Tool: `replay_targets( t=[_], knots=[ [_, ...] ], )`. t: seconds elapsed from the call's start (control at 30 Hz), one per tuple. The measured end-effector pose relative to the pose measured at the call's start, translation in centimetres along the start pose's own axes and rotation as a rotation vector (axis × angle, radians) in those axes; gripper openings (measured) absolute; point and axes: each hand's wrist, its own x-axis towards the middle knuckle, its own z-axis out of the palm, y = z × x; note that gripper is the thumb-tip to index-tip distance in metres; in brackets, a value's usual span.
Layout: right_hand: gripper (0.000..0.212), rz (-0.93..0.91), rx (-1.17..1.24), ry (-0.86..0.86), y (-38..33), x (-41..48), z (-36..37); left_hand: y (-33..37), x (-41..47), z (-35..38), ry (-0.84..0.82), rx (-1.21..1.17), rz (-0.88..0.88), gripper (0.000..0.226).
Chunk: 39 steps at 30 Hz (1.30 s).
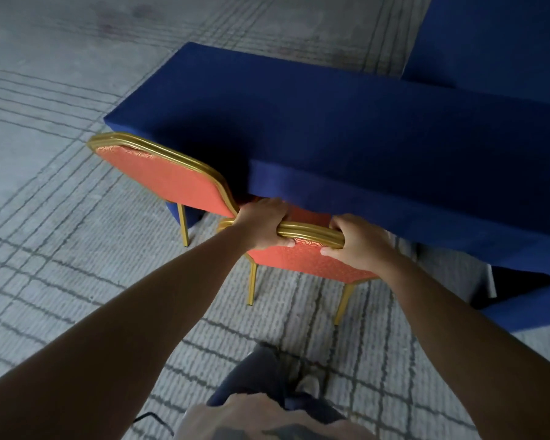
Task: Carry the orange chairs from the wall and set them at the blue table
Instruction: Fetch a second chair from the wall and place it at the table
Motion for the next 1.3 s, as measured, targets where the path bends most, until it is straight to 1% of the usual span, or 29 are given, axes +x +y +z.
replay_targets(
  t=[0.17,0.27,0.4,0.5,0.57,0.67,0.73,0.83,0.93,1.0,1.1,1.23,1.3],
  knots=[
    [0.039,0.074,-0.052,-0.073,-1.6,-2.6,2.3,-0.5,-2.5,2.7,-0.029,0.010,0.080,0.048],
    [0.039,0.147,-0.072,-0.025,-2.4,-3.2,2.8,-0.7,-3.0,3.1,-0.022,-0.026,0.067,0.047],
    [0.035,0.199,-0.067,-0.047,-3.8,-3.2,2.1,-0.7,-3.1,3.2,-0.044,-0.019,0.056,0.051],
    [0.038,0.234,-0.106,-0.044,-5.0,-3.4,2.2,-0.7,-3.0,3.4,-0.099,0.048,0.042,0.061],
    [0.037,0.245,-0.130,-0.053,-5.4,-3.5,2.2,-0.7,-2.7,3.3,-0.141,0.089,0.049,0.060],
    [0.034,0.246,-0.100,-0.075,-5.5,-3.7,2.1,-0.6,-2.5,3.1,-0.239,0.054,0.029,0.048],
    [0.032,0.238,-0.070,-0.102,-5.3,-3.7,1.9,-0.4,-2.5,2.8,-0.304,0.013,0.011,0.045],
    [0.029,0.177,-0.035,-0.114,-5.0,-3.5,1.5,-0.2,-2.4,2.2,-0.336,0.025,0.018,0.045],
    [0.029,0.089,0.036,-0.069,-5.1,-3.4,1.7,-0.1,-2.2,2.0,-0.351,0.040,0.005,0.045],
    [0.027,0.065,0.092,-0.063,-5.1,-3.2,1.7,-0.1,-2.1,2.0,-0.355,0.050,-0.003,0.042],
    [0.029,0.071,0.140,-0.201,-5.2,-2.1,1.0,0.1,-2.1,1.6,-0.342,0.045,-0.013,0.036],
    [0.028,0.074,0.084,-0.288,-4.9,0.8,-0.6,-0.1,-0.9,0.6,-0.281,0.033,-0.027,0.035],
    [0.032,0.086,0.066,-0.301,-4.6,2.7,-1.8,-0.6,0.4,-0.8,-0.238,0.017,-0.022,0.034]
  ],
)
